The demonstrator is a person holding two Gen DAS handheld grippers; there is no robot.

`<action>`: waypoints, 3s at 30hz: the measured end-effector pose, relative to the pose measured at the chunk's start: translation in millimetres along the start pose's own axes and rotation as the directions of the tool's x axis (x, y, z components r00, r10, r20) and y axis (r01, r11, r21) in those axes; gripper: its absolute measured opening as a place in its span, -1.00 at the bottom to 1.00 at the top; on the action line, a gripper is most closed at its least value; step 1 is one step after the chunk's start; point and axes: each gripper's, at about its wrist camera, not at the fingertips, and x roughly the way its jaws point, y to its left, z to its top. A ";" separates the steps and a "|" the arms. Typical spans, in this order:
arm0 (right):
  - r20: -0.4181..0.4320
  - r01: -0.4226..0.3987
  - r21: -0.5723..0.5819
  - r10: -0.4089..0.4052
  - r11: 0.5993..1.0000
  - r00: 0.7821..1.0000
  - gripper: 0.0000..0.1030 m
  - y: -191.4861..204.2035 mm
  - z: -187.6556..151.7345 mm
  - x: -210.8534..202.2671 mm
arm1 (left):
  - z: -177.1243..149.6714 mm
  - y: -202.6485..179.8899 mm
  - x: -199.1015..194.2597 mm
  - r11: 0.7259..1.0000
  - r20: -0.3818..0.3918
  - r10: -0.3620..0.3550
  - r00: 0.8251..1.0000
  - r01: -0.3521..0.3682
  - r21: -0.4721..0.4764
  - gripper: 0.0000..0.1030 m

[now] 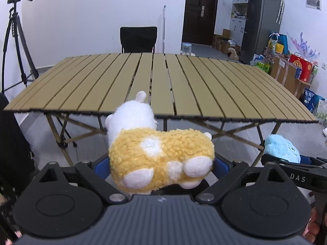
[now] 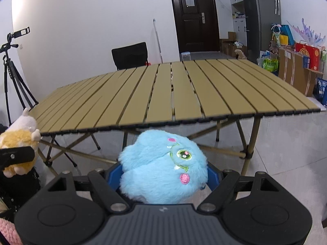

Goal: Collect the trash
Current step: 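Lift both plush toys and carry them down toward the black bin, then lower the yellow sheep plush into the bin and open the left tool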

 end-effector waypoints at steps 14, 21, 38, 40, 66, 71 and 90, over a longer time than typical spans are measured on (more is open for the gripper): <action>-0.112 0.028 0.014 -0.026 1.000 0.993 0.52 0.7 -66.1 34.5 | -75.2 27.4 32.3 0.999 -0.126 0.017 0.992 -0.023 -0.047 0.85; -0.162 0.046 0.001 -0.045 0.999 0.986 0.52 -2.9 -80.9 59.8 | -93.7 46.3 61.4 0.997 -0.183 0.035 0.983 -0.047 -0.065 0.85; -0.213 0.127 0.002 -0.124 0.992 0.969 0.52 -20.1 -87.5 99.8 | -103.3 41.3 119.5 0.998 -0.280 0.007 0.960 -0.023 -0.054 0.85; -0.222 0.134 0.006 -0.129 0.991 0.966 0.52 -23.8 -88.1 106.3 | -102.6 38.1 126.3 0.999 -0.290 0.003 0.957 -0.018 -0.051 0.85; -0.257 0.227 0.071 -0.202 0.971 0.945 0.52 -80.1 -113.5 126.8 | -106.9 -19.7 197.3 0.999 -0.408 -0.037 0.912 0.045 0.010 0.85; -0.258 0.239 0.081 -0.212 0.968 0.943 0.52 -87.4 -115.3 126.1 | -108.2 -34.1 207.6 0.998 -0.423 -0.036 0.906 0.051 0.023 0.85; -0.252 0.272 0.023 -0.257 0.962 0.933 0.52 -95.0 -121.3 128.1 | -121.3 -68.8 246.0 0.998 -0.491 0.009 0.871 0.023 0.060 0.89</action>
